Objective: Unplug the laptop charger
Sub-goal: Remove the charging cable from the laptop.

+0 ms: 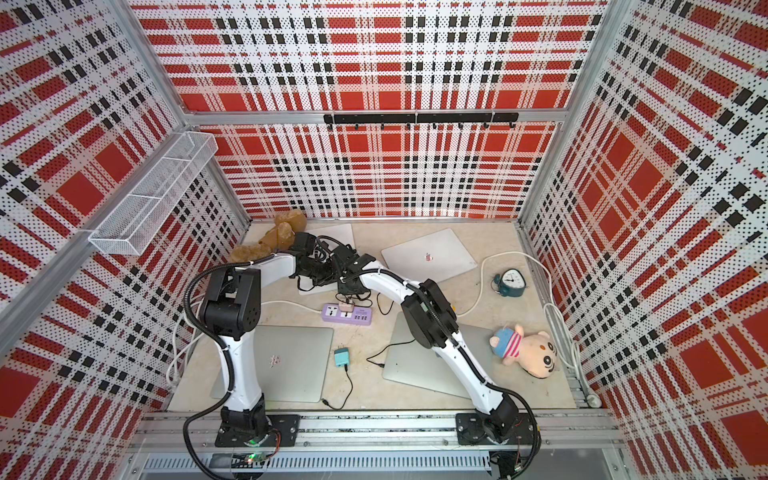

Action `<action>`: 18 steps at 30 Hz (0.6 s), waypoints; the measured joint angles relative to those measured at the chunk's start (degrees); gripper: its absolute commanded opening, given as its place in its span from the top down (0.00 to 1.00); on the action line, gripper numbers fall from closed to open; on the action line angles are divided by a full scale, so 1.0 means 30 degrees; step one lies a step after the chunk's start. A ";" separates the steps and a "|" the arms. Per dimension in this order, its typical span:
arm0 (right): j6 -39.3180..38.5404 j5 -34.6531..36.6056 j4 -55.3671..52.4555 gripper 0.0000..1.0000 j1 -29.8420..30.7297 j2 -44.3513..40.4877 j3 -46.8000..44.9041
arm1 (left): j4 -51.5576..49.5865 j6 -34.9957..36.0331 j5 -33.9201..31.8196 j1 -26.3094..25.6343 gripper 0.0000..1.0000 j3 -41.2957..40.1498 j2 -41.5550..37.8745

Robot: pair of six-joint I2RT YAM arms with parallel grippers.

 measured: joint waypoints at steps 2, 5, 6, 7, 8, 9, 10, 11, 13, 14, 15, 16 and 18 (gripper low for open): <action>0.0102 0.0153 0.0095 0.71 0.0000 0.0000 -0.0007 | 0.0007 0.0000 0.0029 0.0000 0.85 0.0000 0.0007; 0.0219 0.0255 0.0131 0.73 0.0015 0.0007 -0.0022 | 0.0015 0.0000 0.0051 0.0000 0.85 0.0000 0.0022; 0.0233 0.0255 0.0146 0.74 0.0015 0.0007 -0.0022 | 0.0015 -0.0007 0.0058 0.0000 0.85 0.0000 0.0022; 0.0270 0.0248 0.0168 0.74 0.0015 0.0015 -0.0022 | 0.0015 0.0000 0.0058 0.0000 0.85 0.0000 0.0022; 0.0284 0.0240 0.0189 0.74 0.0015 0.0036 -0.0007 | 0.0015 0.0000 0.0058 0.0000 0.86 0.0000 0.0022; 0.0277 0.0226 0.0175 0.75 0.0015 0.0051 0.0022 | 0.0015 0.0000 0.0066 0.0000 0.86 0.0000 0.0029; 0.0284 0.0226 0.0160 0.76 0.0015 0.0058 0.0022 | 0.0015 0.0000 0.0058 0.0000 0.86 -0.0007 0.0029; 0.0284 0.0233 0.0160 0.77 0.0015 0.0066 0.0022 | 0.0015 0.0000 0.0058 0.0000 0.86 -0.0015 0.0029; 0.0306 0.0204 0.0131 0.79 0.0015 0.0080 0.0029 | 0.0095 0.0000 0.0087 0.0000 0.87 -0.0080 0.0029; 0.0291 0.0182 0.0102 0.79 0.0015 0.0087 0.0066 | 0.0138 0.0000 0.0138 0.0000 0.87 -0.0109 0.0029; 0.0299 0.0175 0.0066 0.79 0.0015 0.0117 0.0109 | 0.0168 0.0000 0.0175 0.0000 0.87 -0.0124 0.0029; 0.0291 0.0153 -0.0007 0.79 0.0015 0.0160 0.0197 | 0.0226 0.0000 0.0226 0.0000 0.87 -0.0160 0.0029; 0.0291 0.0036 -0.0117 0.79 0.0015 0.0233 0.0372 | 0.0270 0.0000 0.0291 0.0000 0.87 -0.0168 0.0029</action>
